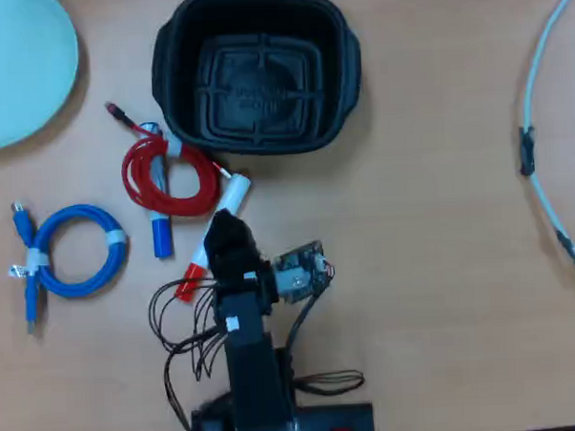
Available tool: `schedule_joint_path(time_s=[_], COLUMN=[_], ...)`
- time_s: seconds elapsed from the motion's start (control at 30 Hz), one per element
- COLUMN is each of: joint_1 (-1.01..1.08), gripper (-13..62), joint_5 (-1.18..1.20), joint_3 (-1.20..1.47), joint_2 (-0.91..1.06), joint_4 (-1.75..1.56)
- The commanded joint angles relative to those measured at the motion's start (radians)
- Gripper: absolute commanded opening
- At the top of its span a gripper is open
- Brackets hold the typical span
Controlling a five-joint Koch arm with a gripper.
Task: Pick up the red pen and put it in the black bowl
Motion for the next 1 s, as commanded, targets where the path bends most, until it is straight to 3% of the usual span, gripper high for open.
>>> schedule_joint_path(time_s=[0.0,0.33,0.6,0.97], joint_1=[-0.009,-0.005,-0.006,0.002], gripper=[31.6,31.6,31.6,31.8], joint_5=[-0.069,-0.469,-0.937,-0.905], joint_3=[-0.158,-0.288,-0.252,-0.202], joint_2=[0.038,-0.104,-0.178,-0.526], joint_4=[0.044,0.063,0.066,-0.014])
